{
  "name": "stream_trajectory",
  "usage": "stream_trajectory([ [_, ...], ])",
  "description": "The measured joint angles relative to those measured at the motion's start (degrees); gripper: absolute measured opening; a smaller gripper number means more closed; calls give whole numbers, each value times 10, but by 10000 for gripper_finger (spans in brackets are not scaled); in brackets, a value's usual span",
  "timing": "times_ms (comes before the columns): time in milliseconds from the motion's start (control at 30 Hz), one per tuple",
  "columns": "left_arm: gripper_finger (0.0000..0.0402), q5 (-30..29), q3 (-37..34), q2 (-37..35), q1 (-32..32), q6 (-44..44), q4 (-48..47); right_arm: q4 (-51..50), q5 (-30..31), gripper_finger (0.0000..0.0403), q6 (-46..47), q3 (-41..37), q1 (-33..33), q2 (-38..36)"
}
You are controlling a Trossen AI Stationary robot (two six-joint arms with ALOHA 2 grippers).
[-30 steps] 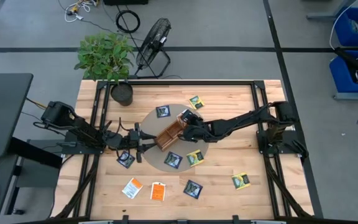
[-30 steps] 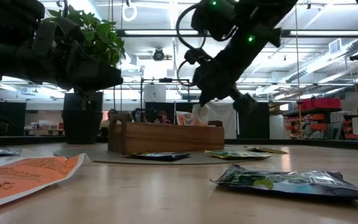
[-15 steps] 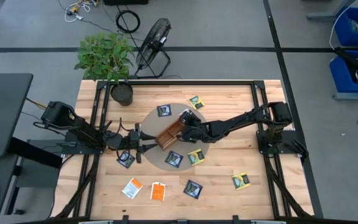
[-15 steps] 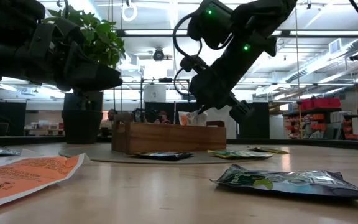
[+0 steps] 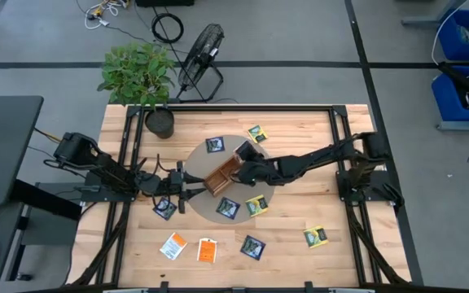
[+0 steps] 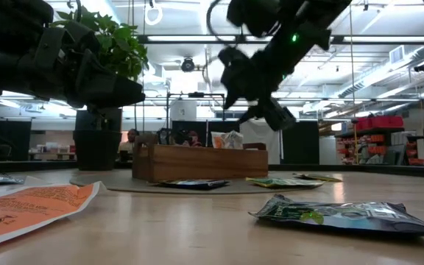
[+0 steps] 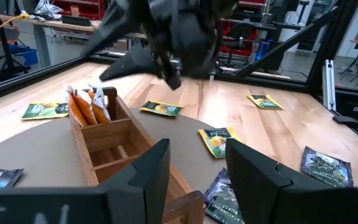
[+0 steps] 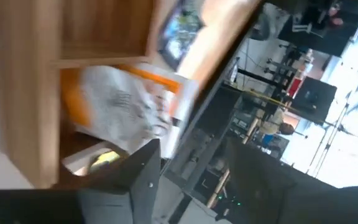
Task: Pick & Place Tea
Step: Put the orange tea bag into the right section of the wooden organizer
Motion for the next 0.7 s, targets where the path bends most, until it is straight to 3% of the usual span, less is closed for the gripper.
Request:
stream_trajectory([
  [100,163,0,0,0,0,0,0,-14,-55,201,66,0,2,-39],
  [267,163,0,0,0,0,0,-1,-50,-84,201,160,0,11,-78],
  [700,163,0,0,0,0,0,-1,-58,-155,201,298,0,79,-81],
])
